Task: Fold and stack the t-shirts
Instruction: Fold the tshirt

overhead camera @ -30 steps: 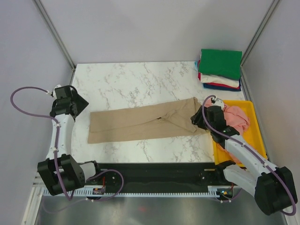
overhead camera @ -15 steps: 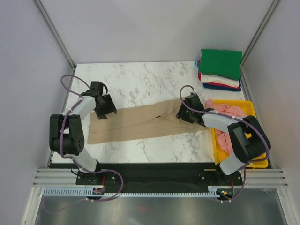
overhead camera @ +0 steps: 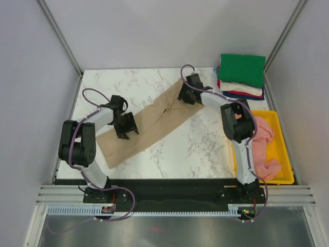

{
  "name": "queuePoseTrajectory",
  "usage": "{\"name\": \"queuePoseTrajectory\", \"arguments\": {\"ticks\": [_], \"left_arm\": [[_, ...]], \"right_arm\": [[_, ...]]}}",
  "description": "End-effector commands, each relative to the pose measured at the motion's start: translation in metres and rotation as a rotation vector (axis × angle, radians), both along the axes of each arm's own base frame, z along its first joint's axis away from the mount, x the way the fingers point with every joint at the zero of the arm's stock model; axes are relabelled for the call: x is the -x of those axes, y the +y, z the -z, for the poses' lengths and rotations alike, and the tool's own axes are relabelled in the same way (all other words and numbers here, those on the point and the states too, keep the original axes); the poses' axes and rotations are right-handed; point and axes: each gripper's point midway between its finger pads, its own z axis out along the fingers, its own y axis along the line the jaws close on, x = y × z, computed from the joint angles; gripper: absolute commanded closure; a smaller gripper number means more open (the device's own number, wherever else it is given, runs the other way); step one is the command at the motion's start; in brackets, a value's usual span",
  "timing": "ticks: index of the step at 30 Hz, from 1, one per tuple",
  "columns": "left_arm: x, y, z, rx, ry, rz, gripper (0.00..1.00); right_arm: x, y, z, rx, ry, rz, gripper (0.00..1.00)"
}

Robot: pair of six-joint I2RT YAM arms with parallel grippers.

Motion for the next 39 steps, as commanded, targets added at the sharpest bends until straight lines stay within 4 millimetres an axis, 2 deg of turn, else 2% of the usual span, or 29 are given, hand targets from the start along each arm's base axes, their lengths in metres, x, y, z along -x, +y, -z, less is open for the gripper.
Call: {"name": "queuePoseTrajectory", "arguments": {"ticks": [1, 2, 4, 6, 7, 8, 10, 11, 14, 16, 17, 19, 21, 22, 23, 25, 28, 30, 31, 32, 33, 34, 35, 36, 37, 38, 39], "left_arm": [[0.042, -0.048, 0.021, 0.199, 0.112, -0.004, 0.32], [0.051, -0.061, 0.023, 0.231, 0.122, 0.008, 0.32], [0.076, -0.09, 0.025, 0.31, 0.145, 0.025, 0.32], [0.091, -0.11, 0.024, 0.341, 0.154, 0.053, 0.32], [0.097, -0.129, 0.019, 0.359, 0.144, 0.081, 0.32], [0.101, -0.138, 0.016, 0.37, 0.14, 0.096, 0.32], [0.108, -0.166, 0.005, 0.399, 0.131, 0.157, 0.32], [0.103, -0.177, -0.002, 0.412, 0.12, 0.182, 0.32], [0.103, -0.193, -0.016, 0.432, 0.109, 0.219, 0.32], [0.104, -0.196, -0.026, 0.426, 0.087, 0.237, 0.33], [0.103, -0.189, -0.028, 0.372, 0.075, 0.226, 0.34], [0.105, -0.187, -0.053, 0.334, -0.01, 0.268, 0.34], [0.1, -0.173, -0.075, 0.212, -0.102, 0.266, 0.34], [0.104, -0.172, -0.094, 0.202, -0.162, 0.29, 0.33], [0.099, -0.167, -0.106, 0.177, -0.219, 0.28, 0.33], [0.101, -0.156, -0.125, 0.169, -0.281, 0.274, 0.33], [0.096, -0.135, -0.129, 0.106, -0.369, 0.231, 0.34], [0.097, -0.117, -0.132, 0.071, -0.43, 0.208, 0.34], [0.098, -0.111, -0.13, 0.057, -0.443, 0.198, 0.35], [0.099, -0.101, -0.128, 0.034, -0.462, 0.182, 0.35], [0.1, -0.098, -0.125, 0.024, -0.463, 0.185, 0.35], [0.104, -0.093, -0.121, 0.001, -0.446, 0.183, 0.35], [0.105, -0.086, -0.115, -0.03, -0.432, 0.169, 0.35], [0.108, -0.08, -0.109, -0.059, -0.41, 0.156, 0.35], [0.113, -0.073, -0.102, -0.084, -0.378, 0.129, 0.35], [0.117, -0.068, -0.092, -0.104, -0.357, 0.12, 0.35], [0.121, -0.066, -0.087, -0.104, -0.344, 0.112, 0.36]], "right_arm": [[-0.013, 0.0, 0.033, 0.046, 0.117, -0.035, 0.42], [-0.029, 0.013, 0.032, 0.003, 0.099, -0.06, 0.42], [-0.041, 0.029, 0.031, -0.061, 0.09, -0.088, 0.42], [-0.06, 0.043, 0.034, -0.099, 0.064, -0.102, 0.42], [-0.061, 0.048, 0.05, -0.113, 0.083, -0.112, 0.41], [-0.073, 0.054, 0.04, -0.135, 0.047, -0.119, 0.42], [-0.08, 0.06, 0.045, -0.154, 0.028, -0.124, 0.39], [-0.081, 0.062, 0.052, -0.155, 0.027, -0.128, 0.38], [-0.085, 0.072, 0.054, -0.16, -0.014, -0.159, 0.34], [-0.088, 0.073, 0.053, -0.154, -0.035, -0.167, 0.33], [-0.089, 0.072, 0.053, -0.145, -0.044, -0.172, 0.32], [-0.097, 0.068, 0.047, -0.118, -0.08, -0.16, 0.31], [-0.105, 0.068, 0.04, -0.108, -0.122, -0.169, 0.31], [-0.108, 0.069, 0.036, -0.113, -0.142, -0.175, 0.3], [-0.114, 0.071, 0.029, -0.125, -0.165, -0.183, 0.29], [-0.117, 0.083, 0.015, -0.176, -0.216, -0.246, 0.28], [-0.115, 0.101, -0.009, -0.245, -0.29, -0.362, 0.27], [-0.109, 0.106, -0.042, -0.256, -0.351, -0.436, 0.24], [-0.107, 0.105, -0.09, -0.248, -0.441, -0.46, 0.23], [-0.101, 0.097, -0.082, -0.224, -0.435, -0.447, 0.23], [-0.1, 0.094, -0.104, -0.211, -0.486, -0.442, 0.2], [-0.096, 0.086, -0.148, -0.191, -0.56, -0.439, 0.19], [-0.092, 0.077, -0.152, -0.166, -0.557, -0.413, 0.19], [-0.087, 0.07, -0.167, -0.158, -0.565, -0.402, 0.19], [-0.076, 0.055, -0.215, -0.162, -0.622, -0.375, 0.2], [-0.061, 0.046, -0.2, -0.17, -0.553, -0.339, 0.2], [-0.048, 0.039, -0.206, -0.168, -0.55, -0.318, 0.2]]}}
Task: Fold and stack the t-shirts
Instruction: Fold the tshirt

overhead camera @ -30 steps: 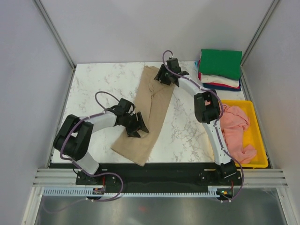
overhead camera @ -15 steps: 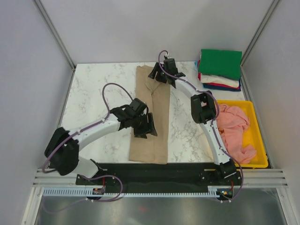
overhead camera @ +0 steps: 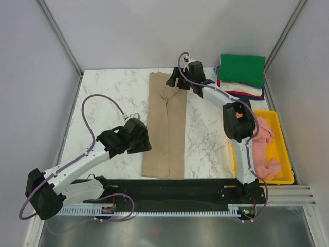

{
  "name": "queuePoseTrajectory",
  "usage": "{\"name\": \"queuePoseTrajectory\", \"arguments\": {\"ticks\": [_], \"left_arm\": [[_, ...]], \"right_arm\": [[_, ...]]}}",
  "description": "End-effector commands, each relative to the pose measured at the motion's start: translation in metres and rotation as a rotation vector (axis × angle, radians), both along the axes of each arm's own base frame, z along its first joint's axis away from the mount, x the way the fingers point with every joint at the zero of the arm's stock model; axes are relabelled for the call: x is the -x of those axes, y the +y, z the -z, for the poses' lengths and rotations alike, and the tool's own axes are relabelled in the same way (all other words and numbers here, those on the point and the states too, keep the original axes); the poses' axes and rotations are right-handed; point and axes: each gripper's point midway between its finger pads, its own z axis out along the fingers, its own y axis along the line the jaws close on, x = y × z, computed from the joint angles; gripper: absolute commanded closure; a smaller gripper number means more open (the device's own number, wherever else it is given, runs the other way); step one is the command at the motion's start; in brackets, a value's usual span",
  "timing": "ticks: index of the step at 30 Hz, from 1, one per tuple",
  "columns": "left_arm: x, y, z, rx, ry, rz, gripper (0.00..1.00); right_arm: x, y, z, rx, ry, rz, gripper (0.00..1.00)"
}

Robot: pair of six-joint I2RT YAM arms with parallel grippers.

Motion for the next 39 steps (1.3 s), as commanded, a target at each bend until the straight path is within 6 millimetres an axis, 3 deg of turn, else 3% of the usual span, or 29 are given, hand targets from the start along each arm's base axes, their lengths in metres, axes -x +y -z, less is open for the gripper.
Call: {"name": "queuePoseTrajectory", "arguments": {"ticks": [1, 2, 3, 4, 5, 6, 7, 8, 10, 12, 13, 16, 22, 29, 34, 39], "left_arm": [[0.011, 0.029, 0.027, -0.098, 0.052, -0.103, 0.38], [0.016, 0.03, 0.037, -0.093, 0.071, -0.105, 0.39], [0.018, 0.029, 0.038, -0.078, 0.07, -0.106, 0.39], [0.019, 0.029, 0.04, -0.067, 0.072, -0.112, 0.4], [0.023, 0.03, 0.047, -0.064, 0.079, -0.109, 0.4], [0.024, 0.031, 0.049, -0.057, 0.078, -0.107, 0.4], [0.025, 0.031, 0.049, -0.052, 0.073, -0.101, 0.41], [0.029, 0.032, 0.054, -0.05, 0.085, -0.092, 0.4], [0.031, 0.028, 0.056, -0.023, 0.077, -0.061, 0.41], [0.036, 0.022, 0.063, 0.004, 0.092, -0.027, 0.41], [0.037, 0.021, 0.066, 0.012, 0.098, -0.021, 0.41], [0.043, 0.02, 0.077, 0.02, 0.121, -0.011, 0.42], [0.055, 0.013, 0.095, 0.074, 0.167, 0.01, 0.42], [0.062, 0.017, 0.102, 0.072, 0.182, 0.011, 0.44], [0.067, 0.021, 0.106, 0.085, 0.18, 0.0, 0.44], [0.07, 0.019, 0.105, 0.104, 0.186, 0.016, 0.44]], "right_arm": [[0.041, -0.033, -0.166, -0.082, -0.264, 0.062, 0.2], [0.066, -0.037, -0.127, -0.055, -0.173, 0.067, 0.2], [0.083, -0.043, -0.121, -0.042, -0.151, 0.084, 0.2], [0.107, -0.048, -0.139, -0.059, -0.164, 0.084, 0.2], [0.138, -0.05, -0.094, -0.023, -0.062, 0.073, 0.2], [0.158, -0.052, -0.079, -0.03, 0.003, 0.078, 0.21], [0.186, -0.046, -0.087, -0.052, 0.0, 0.053, 0.21], [0.217, -0.051, -0.044, -0.014, 0.09, 0.044, 0.22], [0.273, -0.046, -0.013, 0.018, 0.185, 0.004, 0.26], [0.307, -0.047, 0.008, 0.05, 0.258, -0.004, 0.29], [0.333, -0.048, 0.021, 0.076, 0.28, -0.021, 0.3], [0.378, -0.051, 0.042, 0.087, 0.34, -0.04, 0.38], [0.431, -0.039, 0.073, 0.124, 0.394, -0.099, 0.46], [0.469, -0.015, 0.09, 0.161, 0.42, -0.145, 0.47], [0.479, -0.023, 0.101, 0.178, 0.426, -0.106, 0.48], [0.477, -0.034, 0.103, 0.168, 0.416, -0.065, 0.58]]}}
